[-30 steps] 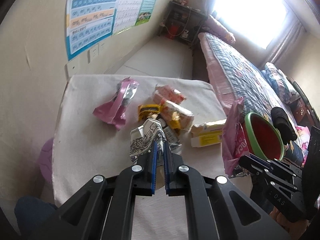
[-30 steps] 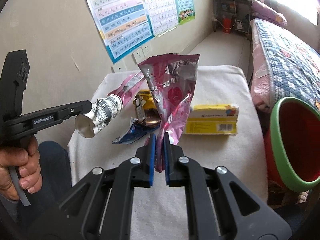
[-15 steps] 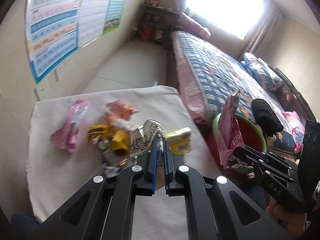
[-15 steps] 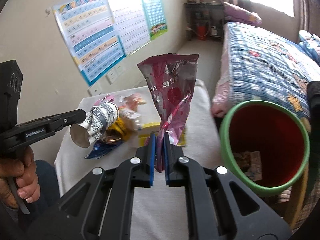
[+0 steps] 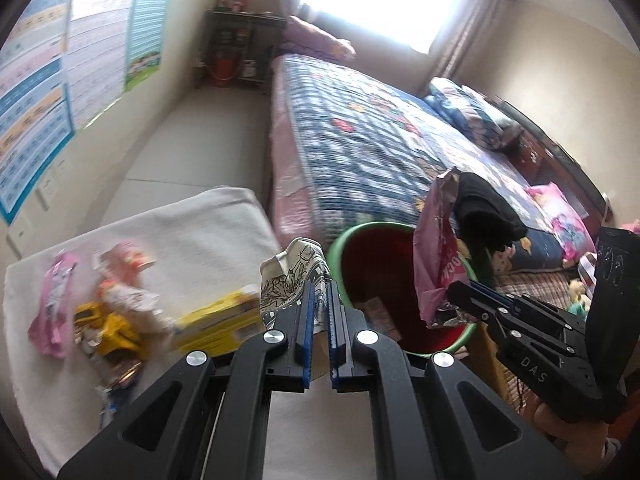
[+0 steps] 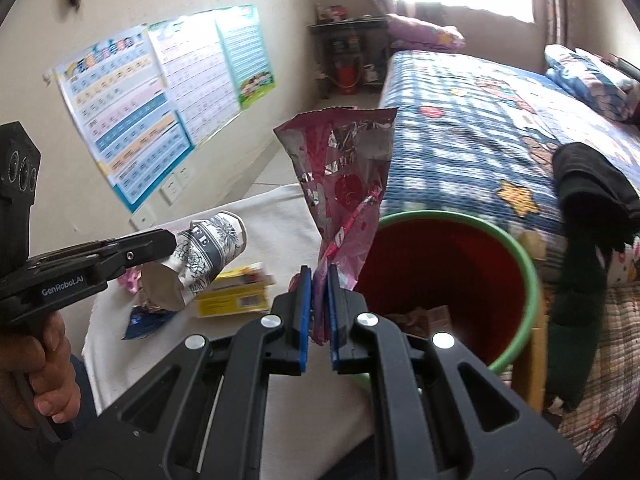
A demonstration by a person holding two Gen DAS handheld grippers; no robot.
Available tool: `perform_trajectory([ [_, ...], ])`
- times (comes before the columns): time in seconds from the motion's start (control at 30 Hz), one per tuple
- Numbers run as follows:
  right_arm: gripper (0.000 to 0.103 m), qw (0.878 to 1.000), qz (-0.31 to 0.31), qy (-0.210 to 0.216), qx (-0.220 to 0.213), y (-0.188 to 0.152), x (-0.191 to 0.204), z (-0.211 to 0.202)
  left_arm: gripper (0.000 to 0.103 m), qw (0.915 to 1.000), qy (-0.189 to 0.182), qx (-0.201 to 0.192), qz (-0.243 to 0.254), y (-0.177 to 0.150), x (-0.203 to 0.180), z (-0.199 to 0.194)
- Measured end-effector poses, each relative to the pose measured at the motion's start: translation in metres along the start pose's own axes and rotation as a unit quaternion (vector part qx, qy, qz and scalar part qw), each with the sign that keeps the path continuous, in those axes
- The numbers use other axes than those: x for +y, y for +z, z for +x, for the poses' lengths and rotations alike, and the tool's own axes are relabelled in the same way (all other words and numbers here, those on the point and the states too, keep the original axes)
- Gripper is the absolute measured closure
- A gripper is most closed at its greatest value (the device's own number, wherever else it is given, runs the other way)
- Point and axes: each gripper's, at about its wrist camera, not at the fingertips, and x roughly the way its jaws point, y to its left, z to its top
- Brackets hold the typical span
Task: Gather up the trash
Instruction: 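Carry the white packet and pink wrapper over the red bin and open both tools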
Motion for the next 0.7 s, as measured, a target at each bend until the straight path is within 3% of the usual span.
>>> perform_trajectory([
  [0.23,0.095,1.000,0.023,-0.020,0.005,0.001,-0.043,-0.004,0.100,0.9993,-0.026,0.013,0.025,0.013,-0.043,0.025],
  [0.7,0.095,0.997,0.054,-0.046,0.028,-0.005,-0.096,0.005,0.100,0.9962,-0.050,0.042,0.057,0.023,-0.095,0.074],
])
